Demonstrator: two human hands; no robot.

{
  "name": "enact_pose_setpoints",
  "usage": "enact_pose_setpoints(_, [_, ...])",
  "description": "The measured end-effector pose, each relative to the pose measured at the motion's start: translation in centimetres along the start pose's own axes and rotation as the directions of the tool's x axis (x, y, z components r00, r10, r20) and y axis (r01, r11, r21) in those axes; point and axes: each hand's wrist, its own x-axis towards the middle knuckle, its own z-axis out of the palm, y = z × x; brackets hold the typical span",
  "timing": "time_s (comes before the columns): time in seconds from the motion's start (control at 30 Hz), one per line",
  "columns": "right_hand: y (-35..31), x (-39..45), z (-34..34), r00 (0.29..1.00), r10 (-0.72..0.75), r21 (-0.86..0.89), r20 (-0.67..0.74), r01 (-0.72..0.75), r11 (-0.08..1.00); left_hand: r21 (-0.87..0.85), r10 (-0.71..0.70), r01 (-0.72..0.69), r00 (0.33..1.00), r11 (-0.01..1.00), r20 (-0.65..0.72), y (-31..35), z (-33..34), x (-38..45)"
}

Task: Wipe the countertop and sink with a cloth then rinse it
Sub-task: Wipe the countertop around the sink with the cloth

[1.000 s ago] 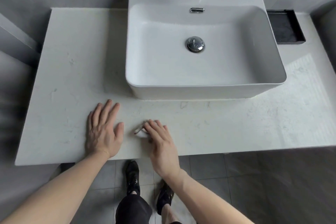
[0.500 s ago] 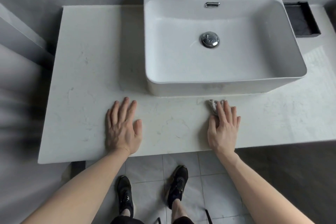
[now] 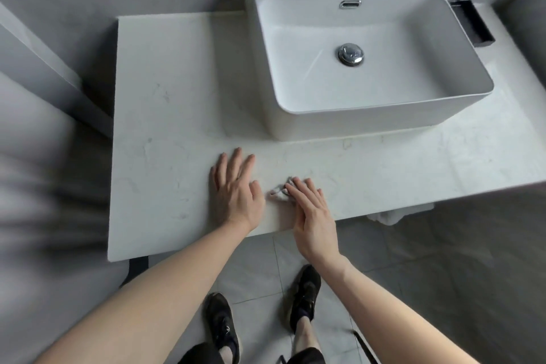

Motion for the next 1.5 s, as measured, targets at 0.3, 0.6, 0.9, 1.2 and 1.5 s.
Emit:
enact_pose_setpoints(0.3, [1.5, 3.9, -4.0, 0.931, 0.269, 0.073, -0.246, -0.259, 0.963, -0.021, 0.006, -0.007, 0.999, 1.0, -0.049, -12.0, -9.8, -0.5])
enact_pose_setpoints(0.6, [-4.4, 1.9, 3.1, 0.988, 0.15, -0.104, -0.048, -0.154, 0.983, -0.455, -0.502, 0.472, 0.863, 0.755, 0.062, -19.9, -11.3, -2.0])
enact_pose_setpoints(0.9, [-15.4, -1.2, 13.4, 0.937, -0.306, -0.046, 0.167, 0.317, 0.947, -0.558, -0.62, 0.548, 0.781, 0.623, 0.074, -21.1, -9.6, -1.7])
enact_pose_setpoints(1.2, [-9.1, 2.2, 4.8, 0.996, -0.087, 0.078, 0.016, 0.085, 0.993, -0.488, -0.559, 0.494, 0.829, 0.719, 0.015, -21.7, -9.1, -2.0])
enact_pose_setpoints(1.5, [2.1, 6.2, -2.6, 0.924, 0.326, -0.188, -0.202, -0.363, 0.913, -0.357, -0.529, 0.476, 0.847, 0.804, -0.06, -21.2, -9.4, -1.9])
